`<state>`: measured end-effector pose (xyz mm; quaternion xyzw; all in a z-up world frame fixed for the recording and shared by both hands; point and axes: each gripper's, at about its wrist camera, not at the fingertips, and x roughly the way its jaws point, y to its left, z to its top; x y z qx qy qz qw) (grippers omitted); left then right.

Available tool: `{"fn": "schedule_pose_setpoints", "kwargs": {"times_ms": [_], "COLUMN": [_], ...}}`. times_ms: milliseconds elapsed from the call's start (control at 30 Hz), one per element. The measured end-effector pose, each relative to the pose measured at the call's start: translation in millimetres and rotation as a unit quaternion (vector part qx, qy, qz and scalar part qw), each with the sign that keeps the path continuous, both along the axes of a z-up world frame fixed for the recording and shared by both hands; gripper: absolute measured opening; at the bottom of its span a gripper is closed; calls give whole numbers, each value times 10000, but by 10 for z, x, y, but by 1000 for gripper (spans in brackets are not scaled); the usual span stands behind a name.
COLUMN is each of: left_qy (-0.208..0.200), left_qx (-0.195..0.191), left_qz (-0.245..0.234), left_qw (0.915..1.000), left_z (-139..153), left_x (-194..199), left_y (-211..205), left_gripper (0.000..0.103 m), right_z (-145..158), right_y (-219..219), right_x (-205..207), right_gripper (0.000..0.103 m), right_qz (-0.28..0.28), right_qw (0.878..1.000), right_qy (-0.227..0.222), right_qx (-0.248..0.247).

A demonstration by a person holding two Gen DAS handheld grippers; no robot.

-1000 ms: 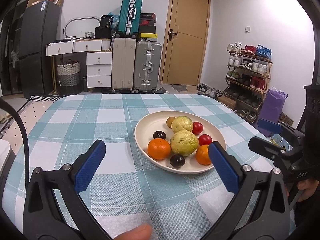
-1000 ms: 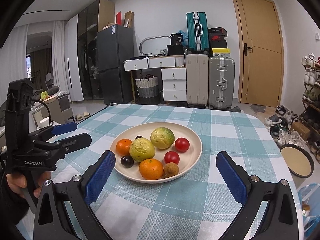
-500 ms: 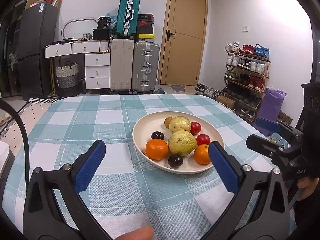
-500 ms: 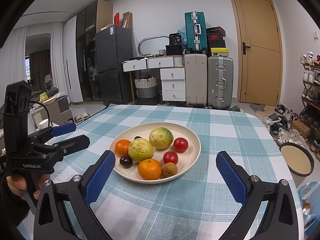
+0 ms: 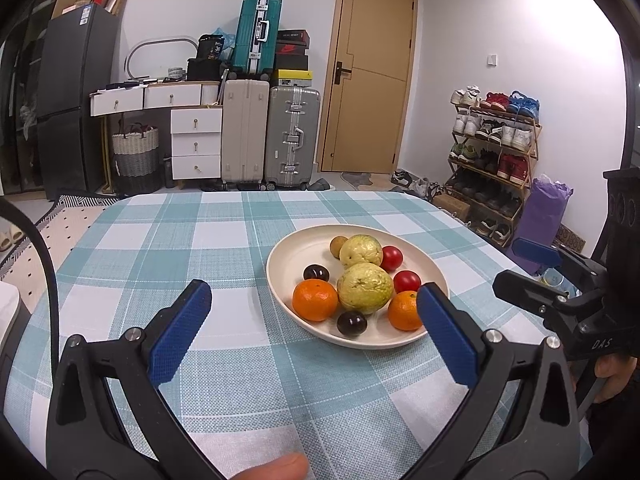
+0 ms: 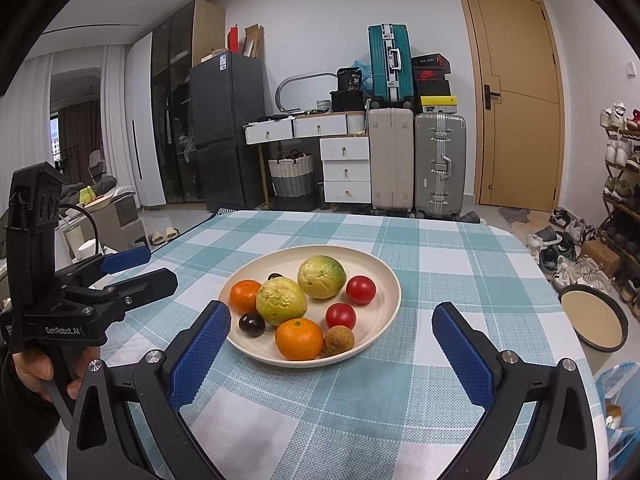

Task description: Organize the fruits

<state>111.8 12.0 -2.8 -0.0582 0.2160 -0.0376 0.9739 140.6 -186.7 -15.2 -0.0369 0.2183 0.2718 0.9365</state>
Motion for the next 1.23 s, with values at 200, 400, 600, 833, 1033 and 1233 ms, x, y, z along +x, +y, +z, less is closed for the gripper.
{"fn": "schedule_pose_setpoints", "kwargs": {"times_ms": [200,400,600,833,1033,1233], "left_qy": [-10,-11,-13,-42,-81,-78], "left_qx": [-2,4,4,17,42,41], "left_qz": [6,1,0,-29,-73,-74], "left_qw": [10000,10000,10000,10000,9999,9999], "left_z": [9,8,5,29,48,44], "left_x": [-5,-4,0,-7,-10,-11], "left_y": [11,13,12,6,-7,-9], "left_gripper": [102,102,102,102,102,102], "right_z": [0,-1,0,0,-1,0], "right_y": [-1,-3,-3,-3,-4,-5], "right_x": [-1,1,1,1,4,4], "right_gripper": [103,103,103,103,103,103], "right_qz": [-1,-1,-1,-2,6,2], "right_qw": [10000,10000,10000,10000,10000,10000], "right_qy": [2,6,5,6,9,11], "right_qx": [5,5,8,11,5,8]}}
